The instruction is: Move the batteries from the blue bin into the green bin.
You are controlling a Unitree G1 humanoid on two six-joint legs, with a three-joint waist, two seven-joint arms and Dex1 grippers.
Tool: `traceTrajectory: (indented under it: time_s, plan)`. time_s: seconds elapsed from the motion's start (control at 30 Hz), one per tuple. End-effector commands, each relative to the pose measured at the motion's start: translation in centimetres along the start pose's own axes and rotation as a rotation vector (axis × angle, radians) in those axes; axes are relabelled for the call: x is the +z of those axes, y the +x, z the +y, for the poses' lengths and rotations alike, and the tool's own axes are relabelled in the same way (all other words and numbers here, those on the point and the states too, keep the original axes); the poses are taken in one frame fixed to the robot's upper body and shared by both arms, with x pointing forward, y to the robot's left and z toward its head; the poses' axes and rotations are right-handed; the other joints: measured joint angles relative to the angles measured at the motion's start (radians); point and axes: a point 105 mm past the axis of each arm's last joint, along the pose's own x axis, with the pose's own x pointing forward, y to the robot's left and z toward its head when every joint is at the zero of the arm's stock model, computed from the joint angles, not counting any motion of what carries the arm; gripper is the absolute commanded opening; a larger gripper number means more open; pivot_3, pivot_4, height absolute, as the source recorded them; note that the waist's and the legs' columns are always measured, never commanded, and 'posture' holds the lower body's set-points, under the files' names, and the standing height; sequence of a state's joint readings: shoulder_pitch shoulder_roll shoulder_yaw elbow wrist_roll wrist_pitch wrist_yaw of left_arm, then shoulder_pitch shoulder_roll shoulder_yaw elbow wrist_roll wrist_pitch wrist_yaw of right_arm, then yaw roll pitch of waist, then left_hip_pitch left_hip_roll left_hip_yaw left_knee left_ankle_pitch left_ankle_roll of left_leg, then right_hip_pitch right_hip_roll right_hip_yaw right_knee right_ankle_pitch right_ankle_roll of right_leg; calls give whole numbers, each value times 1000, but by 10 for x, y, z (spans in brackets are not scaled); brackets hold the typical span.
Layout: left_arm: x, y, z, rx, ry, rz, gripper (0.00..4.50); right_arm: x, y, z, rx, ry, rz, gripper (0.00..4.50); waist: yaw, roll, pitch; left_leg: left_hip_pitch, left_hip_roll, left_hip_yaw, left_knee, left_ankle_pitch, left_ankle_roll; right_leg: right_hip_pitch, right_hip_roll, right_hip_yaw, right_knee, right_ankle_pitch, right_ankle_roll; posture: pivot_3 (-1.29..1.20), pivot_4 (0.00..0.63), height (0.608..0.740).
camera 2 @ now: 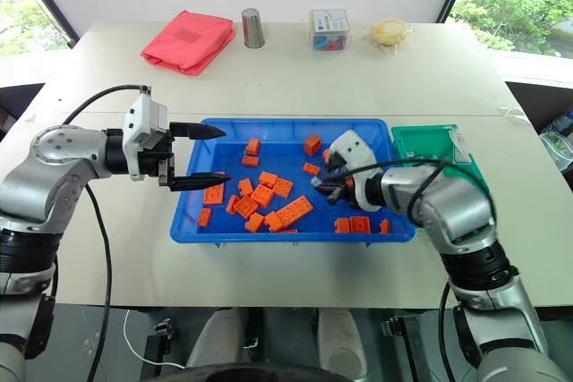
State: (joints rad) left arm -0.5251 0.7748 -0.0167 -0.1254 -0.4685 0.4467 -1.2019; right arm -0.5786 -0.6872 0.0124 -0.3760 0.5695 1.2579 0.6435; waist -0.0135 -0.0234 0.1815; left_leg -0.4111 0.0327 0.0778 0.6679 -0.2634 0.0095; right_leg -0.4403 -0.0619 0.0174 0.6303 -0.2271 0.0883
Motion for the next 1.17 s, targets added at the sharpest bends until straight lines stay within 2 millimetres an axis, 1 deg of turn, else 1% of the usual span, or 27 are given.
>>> traceTrajectory:
  time_s: [0.03,0.13,0.17,0.23,0.3,0.37,0.43,0.47,0.5,0.6,0.63,0.67,0.73,0.8,0.83,0.87,0.97,1.03,1.1,1.17]
  plan:
    - [6,-5,1,1,37,-11,4500,29,-55,-29,-127,-80,-83,59,8,0,0,0,0,0,0,0,0,0,-1,0,0,0,0,0,150,736]
    - [3,-8,2,5,31,-4,4500,22,-88,-57,-250,-69,-41,59,13,-1,0,0,0,1,-1,0,0,2,-1,-2,-2,-2,-3,0,150,736]
    - [2,-9,3,7,28,-2,4500,15,-102,-71,-313,-55,-16,59,12,-1,0,0,-1,1,-1,0,0,2,-1,-2,-3,-2,-3,0,150,736]
    - [0,-10,5,10,24,1,4500,5,-119,-86,-387,-40,19,59,9,-1,0,0,-1,1,-1,0,0,2,-1,-2,-2,-2,-3,0,150,736]
    - [-1,-9,6,11,22,1,4500,-15,-124,-98,-465,-80,93,59,3,-1,0,0,-1,1,-1,0,0,1,-1,-1,-2,-2,-3,0,150,736]
    - [-1,-9,7,10,22,1,4500,-29,-126,-105,-511,-93,134,59,-2,-1,0,1,0,1,-1,0,0,2,0,-2,-1,-2,-3,0,150,736]
    - [-1,-9,9,13,21,1,4500,-35,-125,-107,-516,-79,127,1104,-7,-1,0,2,0,1,-1,0,0,1,0,1,0,-1,-2,0,150,736]
    - [-1,-10,11,17,21,2,4500,-34,-125,-108,-514,-68,107,1381,-9,-1,0,2,0,1,-1,0,0,1,0,1,0,-1,-2,0,150,736]
    - [-1,-12,12,21,20,4,4500,-32,-126,-109,-510,-65,87,1992,-9,-1,0,2,0,1,-1,0,0,1,1,1,0,0,0,0,150,736]
    - [1,-17,17,37,4,-4,4500,-22,-131,-109,-478,-98,32,3442,-3,-1,0,2,0,1,-1,0,0,1,1,1,0,0,0,0,150,736]
    - [4,-22,20,49,-6,-10,4500,-18,-136,-105,-415,-120,-5,3442,-1,-1,0,2,0,1,-1,0,0,1,1,1,0,0,0,0,150,736]
    - [5,-29,26,69,-19,-9,4500,-15,-146,-99,-325,-182,-36,3442,3,-1,0,2,0,1,-1,0,0,1,1,1,0,0,0,0,150,736]
    - [5,-41,32,96,-42,-3,4500,-20,-162,-92,-216,-288,-25,3442,8,0,0,0,-1,2,-1,0,0,1,1,0,-1,-1,1,0,150,736]
    - [4,-56,37,116,-61,14,4500,-35,-179,-105,-228,-348,69,3442,4,0,0,1,-1,2,-1,0,1,2,0,-1,-1,-1,2,0,150,736]
    - [4,-60,39,121,-67,19,4500,-41,-184,-110,-231,-366,99,3442,1,-1,0,1,-1,2,-1,0,1,2,0,-1,-2,-1,2,0,150,736]
    - [2,-70,40,127,-77,35,4500,-45,-194,-116,-237,-362,117,3442,-1,-1,0,1,-1,3,-1,0,1,2,0,0,-2,-1,1,0,150,736]
    - [-15,-101,45,179,-95,125,4500,-54,-221,-136,-296,-324,103,3442,-12,0,0,4,-1,5,0,0,1,4,-1,0,-1,-3,-2,0,150,736]
    - [-22,-114,51,216,-108,154,4500,-62,-230,-146,-332,-325,113,3442,-19,0,0,5,0,6,-1,0,1,3,0,0,0,-3,-3,0,150,736]
    - [-21,-121,55,241,-119,144,4500,-68,-233,-151,-338,-304,118,3442,-26,0,0,5,0,5,-2,0,1,3,0,0,0,-3,-3,0,150,736]
    - [-16,-124,60,262,-98,130,4500,-70,-233,-154,-339,-286,109,3442,-27,0,0,5,0,5,-2,0,0,3,0,0,0,-3,-3,0,150,736]
